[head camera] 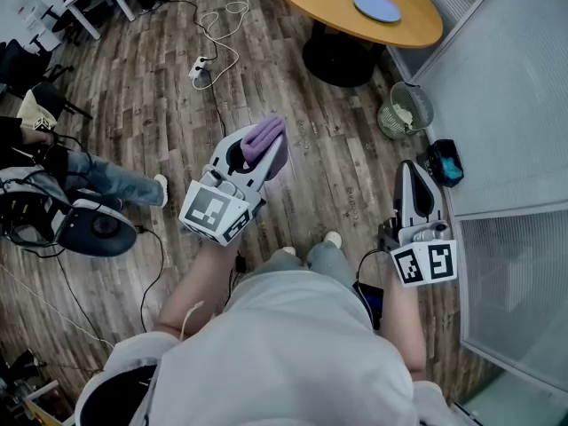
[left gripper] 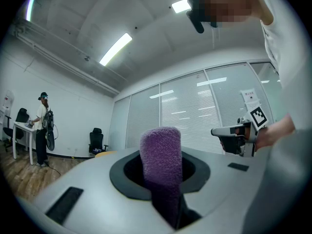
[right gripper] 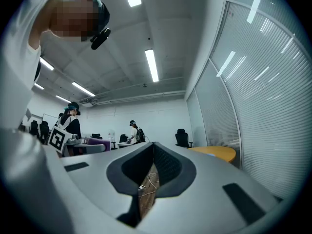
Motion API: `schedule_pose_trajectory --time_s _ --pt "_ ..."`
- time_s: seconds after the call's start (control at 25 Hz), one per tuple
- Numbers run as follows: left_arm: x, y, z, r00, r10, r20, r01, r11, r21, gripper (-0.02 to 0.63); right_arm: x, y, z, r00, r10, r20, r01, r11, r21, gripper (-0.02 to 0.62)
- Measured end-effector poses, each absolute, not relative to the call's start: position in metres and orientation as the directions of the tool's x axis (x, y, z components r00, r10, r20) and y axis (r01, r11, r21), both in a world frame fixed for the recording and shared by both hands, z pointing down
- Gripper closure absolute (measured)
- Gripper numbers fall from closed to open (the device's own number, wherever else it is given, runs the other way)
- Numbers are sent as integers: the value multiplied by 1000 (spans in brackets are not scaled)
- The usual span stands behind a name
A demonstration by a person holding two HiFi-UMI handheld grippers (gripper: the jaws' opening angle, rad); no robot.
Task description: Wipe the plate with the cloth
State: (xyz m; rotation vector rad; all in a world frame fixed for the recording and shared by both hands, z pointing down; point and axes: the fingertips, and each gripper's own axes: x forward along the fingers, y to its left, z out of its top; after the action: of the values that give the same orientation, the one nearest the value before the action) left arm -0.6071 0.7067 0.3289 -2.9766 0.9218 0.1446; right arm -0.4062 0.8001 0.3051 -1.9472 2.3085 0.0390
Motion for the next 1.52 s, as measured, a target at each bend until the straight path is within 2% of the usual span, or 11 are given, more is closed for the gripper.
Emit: schedule_pose_trajectory --time_s 0.28,0.52,1.12,1.52 --pt "-599 698 342 819 -569 -70 -570 -821 7 522 -394 790 319 -166 -981 -97 -982 173 -78 575" --pt "-540 655 367 810 -585 -36 -586 -810 -12 522 -330 740 354 -172 -980 -101 -974 184 -130 575" --pt "-507 596 327 795 -604 -59 -606 -796 -11 522 -288 680 315 -187 -975 -119 -973 200 -116 574" --pt "-425 511 300 785 -617 -53 -617 -787 15 522 -202 593 292 -189 -973 -132 -968 207 -140 575"
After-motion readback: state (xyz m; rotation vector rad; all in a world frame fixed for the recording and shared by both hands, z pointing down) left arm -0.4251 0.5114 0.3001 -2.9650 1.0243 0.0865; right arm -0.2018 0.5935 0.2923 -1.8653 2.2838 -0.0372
